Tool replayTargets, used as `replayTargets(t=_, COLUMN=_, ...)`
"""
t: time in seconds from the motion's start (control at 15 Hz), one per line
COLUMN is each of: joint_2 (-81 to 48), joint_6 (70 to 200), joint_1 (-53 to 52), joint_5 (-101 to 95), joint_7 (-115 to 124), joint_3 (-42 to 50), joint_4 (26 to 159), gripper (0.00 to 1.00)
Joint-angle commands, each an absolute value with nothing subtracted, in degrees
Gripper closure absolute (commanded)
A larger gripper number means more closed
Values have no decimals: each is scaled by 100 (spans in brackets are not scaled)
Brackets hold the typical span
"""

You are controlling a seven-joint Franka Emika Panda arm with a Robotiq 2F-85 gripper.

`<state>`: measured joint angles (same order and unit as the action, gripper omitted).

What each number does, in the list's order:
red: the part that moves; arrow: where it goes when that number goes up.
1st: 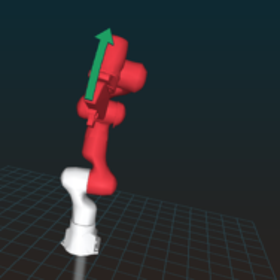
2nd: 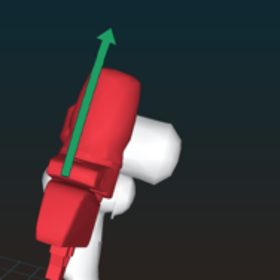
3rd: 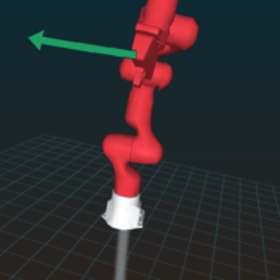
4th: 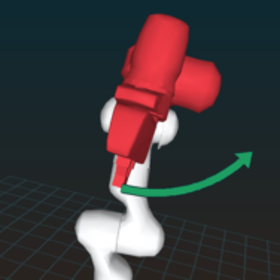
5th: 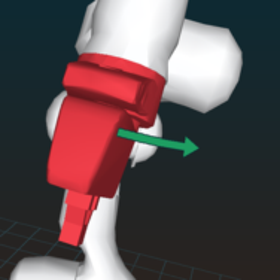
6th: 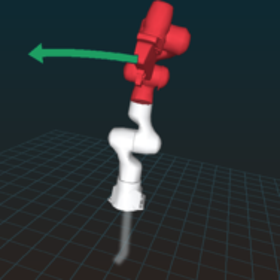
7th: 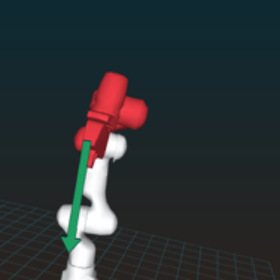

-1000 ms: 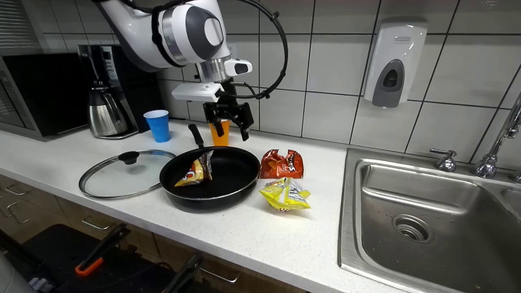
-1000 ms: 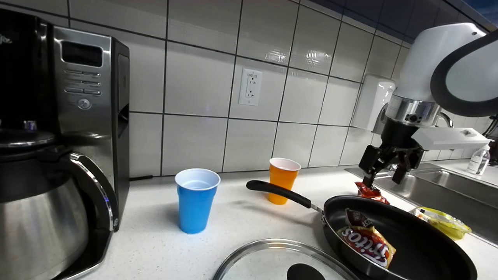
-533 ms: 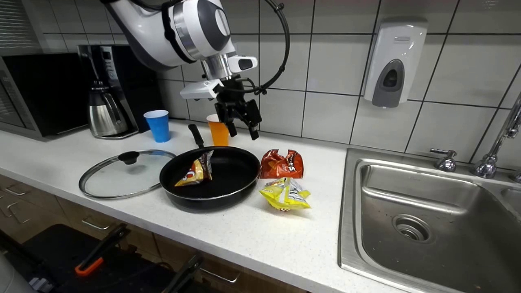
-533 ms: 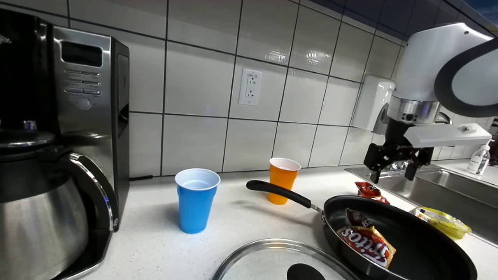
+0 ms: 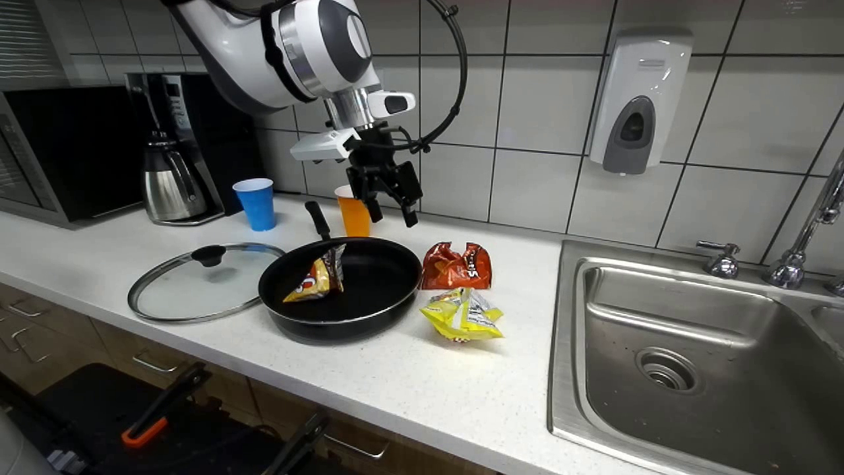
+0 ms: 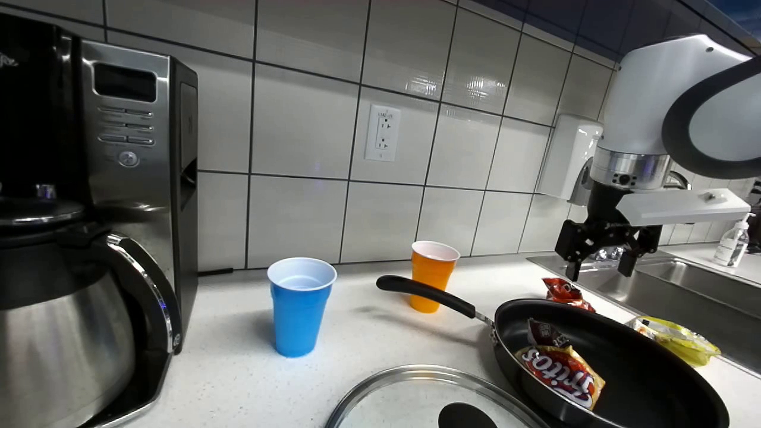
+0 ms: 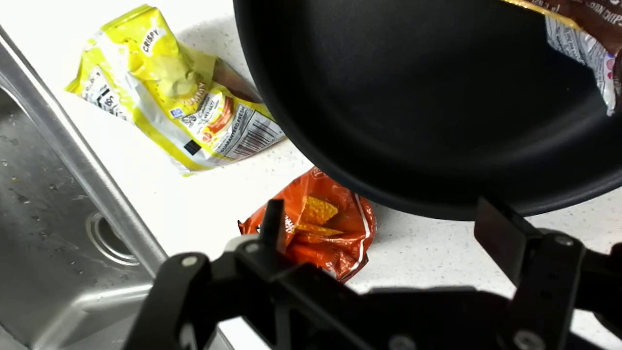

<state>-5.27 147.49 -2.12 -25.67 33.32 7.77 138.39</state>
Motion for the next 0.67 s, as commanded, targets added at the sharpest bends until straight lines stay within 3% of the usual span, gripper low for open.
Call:
replayTargets(t=0.0, joint_2=-523, joint_6=14732, joint_1=-131, joint_5=-2565, joint_7=3323, joint_3=697, joint_4=13831, gripper=0)
replayTargets(t=0.6, joint_2=-1130, joint_6=15339, joint_1=-196, joint_5=-2974, joint_7=5168, joint_3=929, joint_4=13485, gripper=0)
